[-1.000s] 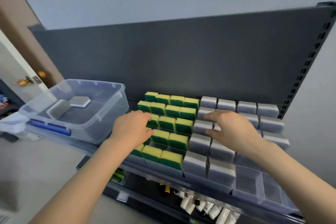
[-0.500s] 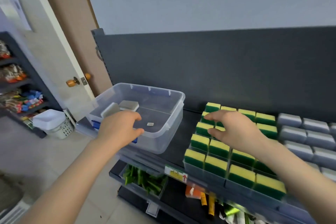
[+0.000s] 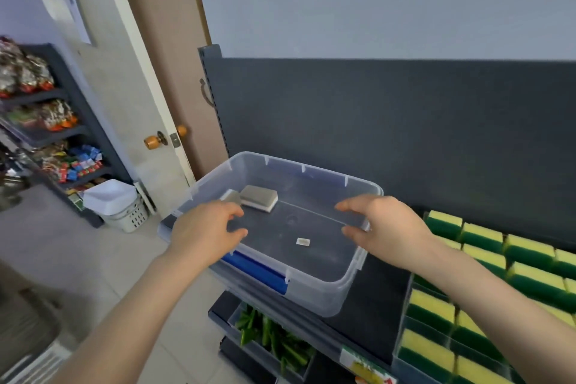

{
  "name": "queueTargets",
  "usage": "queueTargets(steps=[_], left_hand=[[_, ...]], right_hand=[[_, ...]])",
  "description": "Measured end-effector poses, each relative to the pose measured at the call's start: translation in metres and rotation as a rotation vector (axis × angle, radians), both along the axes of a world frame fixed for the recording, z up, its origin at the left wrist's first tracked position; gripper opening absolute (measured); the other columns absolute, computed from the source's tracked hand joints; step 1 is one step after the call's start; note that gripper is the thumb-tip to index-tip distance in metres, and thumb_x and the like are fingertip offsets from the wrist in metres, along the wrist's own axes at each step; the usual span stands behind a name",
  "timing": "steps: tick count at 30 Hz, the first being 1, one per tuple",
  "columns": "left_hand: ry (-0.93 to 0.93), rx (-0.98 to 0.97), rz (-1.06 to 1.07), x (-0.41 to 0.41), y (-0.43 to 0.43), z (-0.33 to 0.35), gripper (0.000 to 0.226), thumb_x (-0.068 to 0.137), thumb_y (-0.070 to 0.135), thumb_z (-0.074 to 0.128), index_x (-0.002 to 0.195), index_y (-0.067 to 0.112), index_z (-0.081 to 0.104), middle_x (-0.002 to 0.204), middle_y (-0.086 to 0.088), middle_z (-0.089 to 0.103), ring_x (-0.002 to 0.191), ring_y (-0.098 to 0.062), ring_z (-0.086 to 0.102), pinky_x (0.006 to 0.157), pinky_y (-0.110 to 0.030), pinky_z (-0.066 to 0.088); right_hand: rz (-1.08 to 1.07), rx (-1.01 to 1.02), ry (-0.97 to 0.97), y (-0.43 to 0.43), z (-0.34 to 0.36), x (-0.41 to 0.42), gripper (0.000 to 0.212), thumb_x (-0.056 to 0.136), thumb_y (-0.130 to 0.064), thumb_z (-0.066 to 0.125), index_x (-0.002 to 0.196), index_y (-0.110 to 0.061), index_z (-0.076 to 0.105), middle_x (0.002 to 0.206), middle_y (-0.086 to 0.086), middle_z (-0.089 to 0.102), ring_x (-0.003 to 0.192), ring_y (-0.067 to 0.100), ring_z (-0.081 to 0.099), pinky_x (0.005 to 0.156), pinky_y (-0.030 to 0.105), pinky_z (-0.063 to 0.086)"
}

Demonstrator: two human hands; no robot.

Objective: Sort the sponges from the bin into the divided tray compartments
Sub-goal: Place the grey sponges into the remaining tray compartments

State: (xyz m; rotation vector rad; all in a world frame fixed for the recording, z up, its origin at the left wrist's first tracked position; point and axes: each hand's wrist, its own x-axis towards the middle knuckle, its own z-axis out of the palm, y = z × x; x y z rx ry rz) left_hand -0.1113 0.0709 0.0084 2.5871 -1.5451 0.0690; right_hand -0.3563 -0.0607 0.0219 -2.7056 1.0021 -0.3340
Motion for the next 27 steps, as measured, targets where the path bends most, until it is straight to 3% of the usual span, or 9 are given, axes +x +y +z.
queueTargets(steps=[5, 12, 16, 23, 27], left_hand=[[-0.028, 0.071, 0.063, 0.056, -0.035, 0.008, 0.038, 0.086, 0.047, 0.06, 0.122, 0.035, 0.057, 0.117, 0.01, 0.063, 0.103, -0.014, 0.06, 0.083, -0.033, 0.053], [0.005, 0.178, 0.072, 0.102, -0.081, -0.015, 0.042, 0.088, 0.043, 0.059, 0.128, 0.03, 0.055, 0.12, 0.004, 0.063, 0.106, -0.016, 0.06, 0.086, -0.032, 0.052], [-0.011, 0.263, 0.014, 0.122, -0.102, -0.034, 0.044, 0.09, 0.04, 0.058, 0.133, 0.031, 0.051, 0.127, 0.006, 0.059, 0.112, -0.015, 0.057, 0.083, -0.024, 0.045], [-0.044, 0.401, -0.058, 0.16, -0.138, -0.062, 0.045, 0.09, 0.041, 0.056, 0.132, 0.027, 0.049, 0.127, 0.003, 0.057, 0.115, -0.019, 0.055, 0.081, -0.029, 0.045], [0.031, 0.463, -0.18, 0.178, -0.147, -0.073, 0.047, 0.09, 0.044, 0.055, 0.133, 0.026, 0.049, 0.125, 0.002, 0.058, 0.114, -0.02, 0.054, 0.089, -0.031, 0.047]], right_hand=[[0.053, 0.047, -0.005, -0.037, -0.01, 0.043, 0.044, 0.089, -0.035, 0.056, 0.133, -0.033, 0.047, 0.137, -0.015, 0.049, 0.125, 0.008, 0.047, 0.102, 0.026, 0.04], [0.125, 0.079, 0.025, -0.072, -0.032, 0.094, 0.042, 0.089, -0.037, 0.055, 0.13, -0.034, 0.049, 0.135, -0.015, 0.051, 0.124, 0.01, 0.048, 0.1, 0.031, 0.042], [0.16, 0.098, 0.062, -0.079, -0.038, 0.123, 0.043, 0.089, -0.038, 0.054, 0.131, -0.036, 0.047, 0.135, -0.014, 0.051, 0.123, 0.012, 0.048, 0.098, 0.029, 0.042], [0.135, 0.142, 0.111, -0.086, -0.05, 0.161, 0.043, 0.088, -0.036, 0.054, 0.13, -0.038, 0.047, 0.134, -0.013, 0.052, 0.124, 0.013, 0.047, 0.099, 0.033, 0.042], [0.085, 0.158, 0.164, -0.089, -0.052, 0.182, 0.044, 0.087, -0.039, 0.054, 0.13, -0.038, 0.047, 0.135, -0.014, 0.051, 0.123, 0.012, 0.047, 0.098, 0.032, 0.042]])
